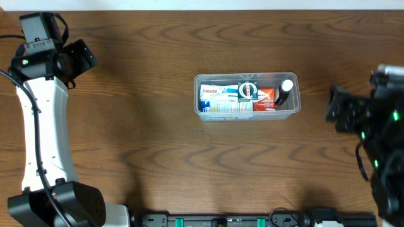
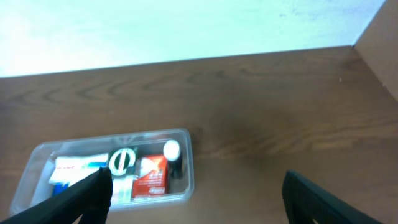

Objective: Pack container

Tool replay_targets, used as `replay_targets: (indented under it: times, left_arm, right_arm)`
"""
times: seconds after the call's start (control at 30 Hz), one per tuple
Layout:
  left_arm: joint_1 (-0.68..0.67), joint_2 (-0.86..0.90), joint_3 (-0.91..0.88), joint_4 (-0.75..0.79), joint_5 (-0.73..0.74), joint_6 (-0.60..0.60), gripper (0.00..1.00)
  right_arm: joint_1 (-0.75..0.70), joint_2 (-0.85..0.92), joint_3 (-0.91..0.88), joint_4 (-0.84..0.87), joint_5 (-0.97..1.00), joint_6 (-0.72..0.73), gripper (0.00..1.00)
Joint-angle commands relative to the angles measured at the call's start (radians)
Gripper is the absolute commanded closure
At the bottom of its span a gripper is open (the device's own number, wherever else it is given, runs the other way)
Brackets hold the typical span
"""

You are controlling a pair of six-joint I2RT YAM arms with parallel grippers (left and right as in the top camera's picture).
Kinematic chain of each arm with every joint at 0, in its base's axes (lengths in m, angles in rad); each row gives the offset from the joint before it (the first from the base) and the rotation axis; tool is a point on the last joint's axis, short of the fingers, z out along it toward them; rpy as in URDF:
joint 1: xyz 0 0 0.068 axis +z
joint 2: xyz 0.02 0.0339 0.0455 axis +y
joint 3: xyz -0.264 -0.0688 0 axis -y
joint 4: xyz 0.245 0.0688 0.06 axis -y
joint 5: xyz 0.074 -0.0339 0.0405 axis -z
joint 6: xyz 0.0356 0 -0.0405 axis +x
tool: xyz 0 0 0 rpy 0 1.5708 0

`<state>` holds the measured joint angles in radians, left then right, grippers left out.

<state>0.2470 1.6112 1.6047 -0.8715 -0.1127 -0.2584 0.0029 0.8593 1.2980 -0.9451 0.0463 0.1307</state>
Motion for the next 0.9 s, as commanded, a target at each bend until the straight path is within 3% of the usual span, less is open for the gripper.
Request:
replay_targets:
  times: [0.0, 0.3, 0.87]
  left_arm:
    - [0.003, 0.001, 0.004, -0.003, -0.015, 0.006, 0.02]
    - [0.003, 0.001, 0.004, -0.003, -0.015, 0.006, 0.02]
    - [0.003, 0.001, 0.004, -0.003, -0.015, 0.006, 0.02]
  right_arm:
    - [-0.011, -0.058, 0.011, -0.043, -0.021, -0.011, 0.14]
    - [-0.011, -0.278, 0.004, -0.1, -0.24, -0.04, 0.13]
    - [-0.01, -0.74, 0.001, -0.291, -0.323, -0.08, 0.09]
